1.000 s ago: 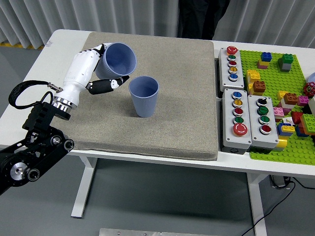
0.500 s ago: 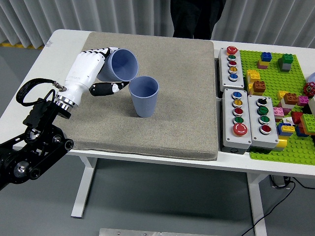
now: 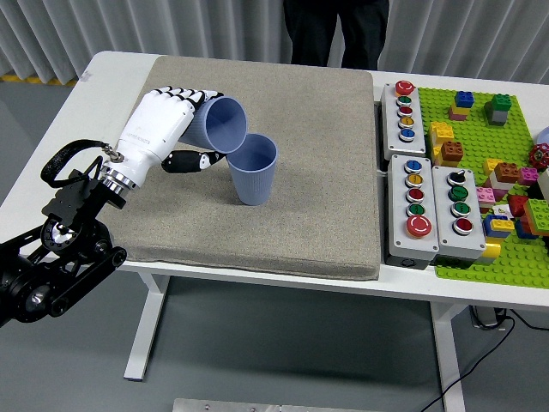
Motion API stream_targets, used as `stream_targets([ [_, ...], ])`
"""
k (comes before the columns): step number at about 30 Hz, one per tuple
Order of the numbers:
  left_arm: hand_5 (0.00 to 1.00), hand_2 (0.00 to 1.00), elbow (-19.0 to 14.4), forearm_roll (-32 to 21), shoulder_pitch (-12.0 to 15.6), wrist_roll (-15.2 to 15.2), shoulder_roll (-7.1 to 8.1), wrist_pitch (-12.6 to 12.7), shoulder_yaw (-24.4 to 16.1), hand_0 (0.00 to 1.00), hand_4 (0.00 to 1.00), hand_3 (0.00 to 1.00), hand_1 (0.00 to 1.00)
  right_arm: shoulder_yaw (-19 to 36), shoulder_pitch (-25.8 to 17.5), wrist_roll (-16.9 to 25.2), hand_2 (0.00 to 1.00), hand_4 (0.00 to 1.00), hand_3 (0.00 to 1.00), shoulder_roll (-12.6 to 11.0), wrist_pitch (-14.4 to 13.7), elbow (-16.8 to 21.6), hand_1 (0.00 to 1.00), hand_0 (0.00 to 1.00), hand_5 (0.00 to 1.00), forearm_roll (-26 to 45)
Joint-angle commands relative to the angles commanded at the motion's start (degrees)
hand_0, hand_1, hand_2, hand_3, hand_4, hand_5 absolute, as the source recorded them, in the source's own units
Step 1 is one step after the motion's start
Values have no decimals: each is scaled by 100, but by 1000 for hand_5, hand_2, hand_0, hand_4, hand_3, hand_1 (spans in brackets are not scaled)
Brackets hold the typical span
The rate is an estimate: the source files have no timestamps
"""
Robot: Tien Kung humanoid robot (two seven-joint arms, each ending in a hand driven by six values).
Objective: Pick cup pour cup place
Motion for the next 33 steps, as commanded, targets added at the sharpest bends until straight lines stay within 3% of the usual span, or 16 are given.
stream_targets([
  [33,243,536,-73,356,-321,257,202,237,400,598,710,550,553,48,-23,-5,572,2,579,-5,3,0,657,689,2,-43],
])
